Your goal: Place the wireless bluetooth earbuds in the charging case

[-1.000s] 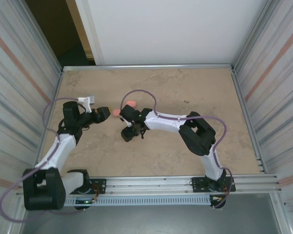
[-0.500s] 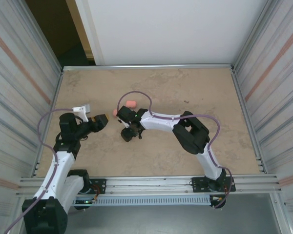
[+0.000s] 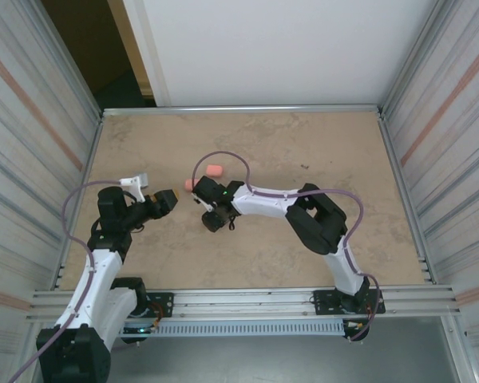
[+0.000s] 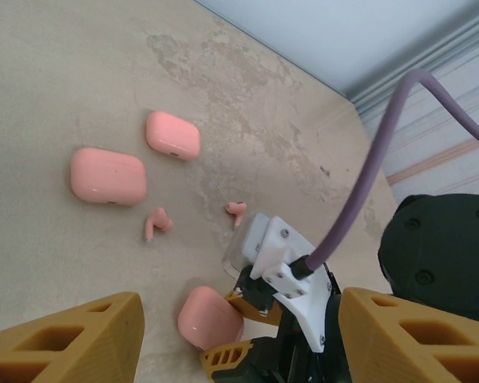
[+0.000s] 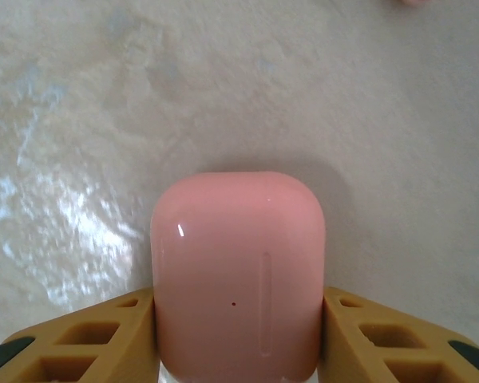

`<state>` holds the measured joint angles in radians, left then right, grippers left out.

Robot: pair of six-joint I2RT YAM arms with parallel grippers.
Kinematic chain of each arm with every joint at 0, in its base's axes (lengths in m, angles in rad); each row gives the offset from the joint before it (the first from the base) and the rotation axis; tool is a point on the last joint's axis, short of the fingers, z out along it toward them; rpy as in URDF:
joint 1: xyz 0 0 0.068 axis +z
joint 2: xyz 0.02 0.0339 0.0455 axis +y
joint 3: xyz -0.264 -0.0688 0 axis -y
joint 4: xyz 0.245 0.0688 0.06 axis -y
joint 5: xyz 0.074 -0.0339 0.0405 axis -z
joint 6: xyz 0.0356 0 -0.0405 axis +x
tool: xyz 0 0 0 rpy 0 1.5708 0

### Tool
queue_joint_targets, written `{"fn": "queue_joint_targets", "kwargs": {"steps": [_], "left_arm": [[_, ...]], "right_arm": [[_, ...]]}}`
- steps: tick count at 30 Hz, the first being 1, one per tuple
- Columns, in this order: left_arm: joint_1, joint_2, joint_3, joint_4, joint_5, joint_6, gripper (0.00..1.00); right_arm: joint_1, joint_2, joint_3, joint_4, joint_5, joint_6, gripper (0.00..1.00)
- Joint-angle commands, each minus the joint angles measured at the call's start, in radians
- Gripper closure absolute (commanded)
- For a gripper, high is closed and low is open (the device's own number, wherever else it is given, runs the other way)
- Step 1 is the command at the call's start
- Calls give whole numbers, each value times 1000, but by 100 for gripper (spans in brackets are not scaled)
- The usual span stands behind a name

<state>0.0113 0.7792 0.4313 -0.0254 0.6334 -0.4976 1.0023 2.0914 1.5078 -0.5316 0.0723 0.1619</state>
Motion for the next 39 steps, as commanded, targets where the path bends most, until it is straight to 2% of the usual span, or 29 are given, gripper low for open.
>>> {"fn": "queue_joint_targets", "kwargs": {"steps": [1, 10, 16, 20, 23, 34, 36, 39], "left_arm": [[-2, -15, -6, 33, 76, -37, 34], [-22, 13, -8, 183, 251, -131, 34], [-134, 61, 9, 307, 334, -164, 32], [-245, 89, 41, 321, 333, -136, 32], [-307, 111, 60, 303, 307, -96, 31], [-415, 201, 88, 349, 295, -78, 33], [-425, 212, 93, 348, 292, -72, 36], [-433, 228, 97, 349, 290, -66, 46]], "right_arm": [[6, -134, -71, 66, 44, -50, 53], [17, -439, -330, 262, 112, -184, 53], [72, -634, -493, 411, 162, -322, 53], [106, -728, -547, 458, 199, -377, 53], [124, -774, -571, 476, 219, -394, 53], [162, -803, -584, 487, 275, -391, 53], [164, -801, -582, 487, 278, -390, 53], [166, -794, -577, 488, 280, -390, 53]]}}
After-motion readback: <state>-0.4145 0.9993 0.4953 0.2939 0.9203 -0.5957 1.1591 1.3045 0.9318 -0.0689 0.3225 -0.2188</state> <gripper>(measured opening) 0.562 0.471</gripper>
